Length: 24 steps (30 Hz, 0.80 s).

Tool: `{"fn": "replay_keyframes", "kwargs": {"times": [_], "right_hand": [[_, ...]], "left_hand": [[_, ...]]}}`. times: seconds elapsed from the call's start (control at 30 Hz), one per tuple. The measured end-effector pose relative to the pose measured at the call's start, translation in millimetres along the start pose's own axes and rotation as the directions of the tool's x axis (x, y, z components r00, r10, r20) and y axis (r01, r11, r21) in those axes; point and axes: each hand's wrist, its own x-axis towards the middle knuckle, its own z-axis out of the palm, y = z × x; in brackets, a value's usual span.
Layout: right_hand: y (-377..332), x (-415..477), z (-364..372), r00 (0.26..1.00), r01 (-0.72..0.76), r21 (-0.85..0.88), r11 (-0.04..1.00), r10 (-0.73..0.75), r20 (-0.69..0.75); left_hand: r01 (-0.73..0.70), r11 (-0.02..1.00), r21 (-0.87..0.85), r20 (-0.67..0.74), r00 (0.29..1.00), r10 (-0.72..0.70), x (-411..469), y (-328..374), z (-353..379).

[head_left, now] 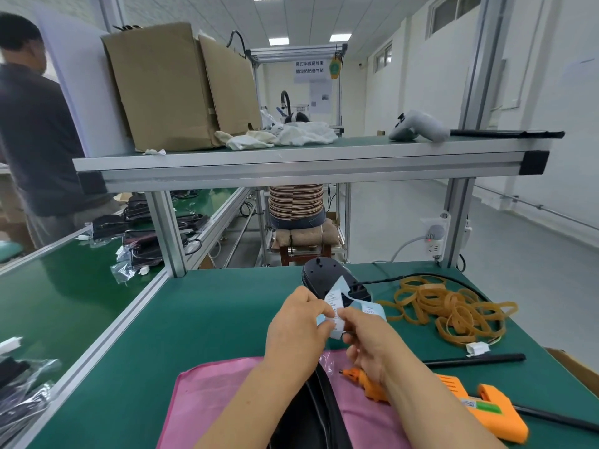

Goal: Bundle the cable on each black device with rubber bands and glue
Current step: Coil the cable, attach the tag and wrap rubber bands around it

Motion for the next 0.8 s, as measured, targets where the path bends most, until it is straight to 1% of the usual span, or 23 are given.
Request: {"fn": "replay_keyframes", "kwargs": {"times": [0.1, 0.17, 0.2, 0.23, 0.27, 0.3, 0.33, 0.37, 0.4, 0.43, 0.47, 0.5, 0.53, 0.57, 0.63, 0.67, 0.73, 0.8], "right_hand": [[1.1, 1.8, 1.8, 0.999, -0.032, 0.054, 0.998, 0.034, -0.028], [-0.4, 3.3, 1.7, 0.998, -0.039, 0.092, 0.995, 0.044, -0.043], [-1.5, 3.5, 0.8, 0.998, -0.034, 0.104, 0.994, 0.04, -0.057], [-2.7, 4.1, -0.9, 0.996, -0.023, 0.1, 0.995, 0.031, -0.078], [-3.9, 3.9, -3.4, 0.995, -0.012, 0.081, 0.997, 0.02, -0.099], [-5.4, 2.8, -6.2, 0.993, 0.007, 0.042, 0.999, -0.002, -0.121], [-7.1, 1.6, -9.4, 0.989, 0.044, -0.035, 0.998, -0.048, -0.139], [-8.3, 0.2, -12.6, 0.98, 0.102, -0.165, 0.981, -0.127, -0.151], [-8.6, -1.5, -14.4, 0.96, 0.167, -0.339, 0.926, -0.231, -0.159], [-8.1, -3.6, -15.0, 0.921, 0.217, -0.517, 0.828, -0.349, -0.173], [-7.8, -7.9, -12.9, 0.864, 0.261, -0.625, 0.736, -0.467, -0.189], [-8.6, -14.6, -8.5, 0.808, 0.326, -0.66, 0.677, -0.562, -0.178], [-9.5, -21.4, -3.0, 0.77, 0.403, -0.654, 0.64, -0.624, -0.136], [-10.4, -26.8, 3.3, 0.769, 0.469, -0.619, 0.63, -0.636, -0.063], [-8.4, -35.9, 15.9, 0.83, 0.513, -0.511, 0.69, -0.551, 0.089], [-6.6, -39.9, 21.4, 0.847, 0.515, -0.451, 0.728, -0.514, 0.138], [-3.4, -44.8, 29.2, 0.846, 0.529, -0.364, 0.766, -0.509, 0.159], [-2.2, -47.1, 32.5, 0.837, 0.543, -0.337, 0.769, -0.529, 0.141]], "left_hand": [[-0.063, 0.994, 0.093, -0.045, 0.997, 0.067, -4.0, 2.8, 2.4], [-0.098, 0.992, 0.076, -0.052, 0.993, 0.102, -7.5, 3.1, 4.6], [-0.095, 0.995, 0.007, -0.063, 0.993, 0.095, -9.8, 3.5, 4.7], [-0.065, 0.992, -0.107, -0.08, 0.995, 0.056, -11.9, 3.8, 3.1], [0.001, 0.967, -0.253, -0.082, 0.996, -0.022, -13.2, 3.5, 0.0], [0.091, 0.909, -0.407, -0.053, 0.991, -0.123, -13.3, 2.8, -4.7], [0.185, 0.823, -0.536, 0.0, 0.976, -0.219, -12.5, 2.2, -9.8], [0.262, 0.733, -0.628, 0.056, 0.954, -0.293, -11.5, 0.9, -14.2], [0.322, 0.649, -0.689, 0.107, 0.931, -0.348, -10.9, -0.9, -17.6], [0.367, 0.57, -0.735, 0.153, 0.909, -0.387, -11.3, -2.5, -20.9], [0.399, 0.494, -0.773, 0.195, 0.889, -0.415, -12.0, -3.7, -23.6], [0.422, 0.419, -0.804, 0.23, 0.87, -0.435, -13.1, -4.7, -25.8], [0.438, 0.347, -0.829, 0.261, 0.852, -0.453, -14.1, -5.3, -26.6], [0.447, 0.279, -0.85, 0.284, 0.835, -0.471, -14.9, -5.9, -27.2], [0.442, 0.173, -0.88, 0.309, 0.81, -0.499, -16.3, -5.7, -28.1], [0.435, 0.145, -0.889, 0.311, 0.805, -0.506, -17.0, -5.2, -28.6], [0.423, 0.139, -0.895, 0.302, 0.806, -0.51, -19.5, -4.4, -30.0], [0.423, 0.176, -0.889, 0.287, 0.814, -0.505, -22.7, -3.7, -33.3]]}}
